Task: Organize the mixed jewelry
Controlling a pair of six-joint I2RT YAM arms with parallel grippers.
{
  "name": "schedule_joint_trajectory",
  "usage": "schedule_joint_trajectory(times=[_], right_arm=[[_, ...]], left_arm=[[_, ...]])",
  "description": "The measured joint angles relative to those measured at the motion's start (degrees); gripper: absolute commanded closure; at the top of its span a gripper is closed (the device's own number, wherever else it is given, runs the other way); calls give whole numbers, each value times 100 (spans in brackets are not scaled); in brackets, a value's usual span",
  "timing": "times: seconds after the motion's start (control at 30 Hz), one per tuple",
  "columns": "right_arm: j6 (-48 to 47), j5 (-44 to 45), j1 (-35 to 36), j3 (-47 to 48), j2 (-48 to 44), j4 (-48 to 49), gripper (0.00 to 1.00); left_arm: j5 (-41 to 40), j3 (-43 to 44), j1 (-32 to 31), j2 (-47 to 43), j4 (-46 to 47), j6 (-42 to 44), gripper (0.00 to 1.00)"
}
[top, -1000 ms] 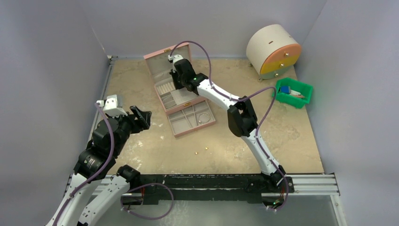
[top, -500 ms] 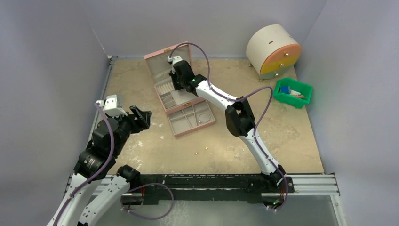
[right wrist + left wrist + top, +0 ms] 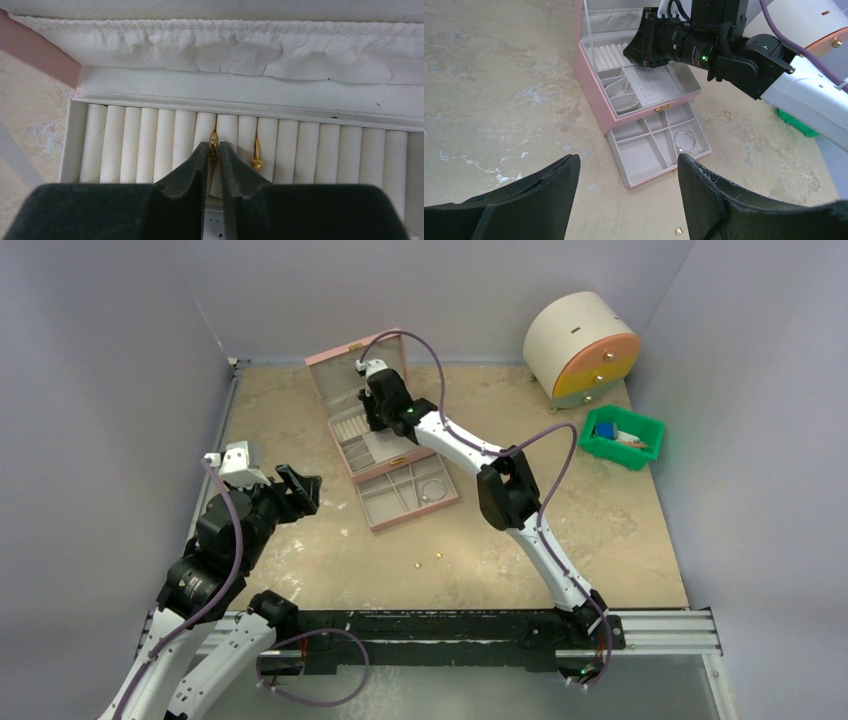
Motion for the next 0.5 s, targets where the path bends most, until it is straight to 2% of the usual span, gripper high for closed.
schedule_joint_trajectory(times=[0.27,0.5], right_arm=[[35,37,7,-374,-275,142,68],[92,87,0,-1259,-1167,168,65]], left_arm=[[-2,0,2,9,0,2,29],[-2,0,2,9,0,2,29]])
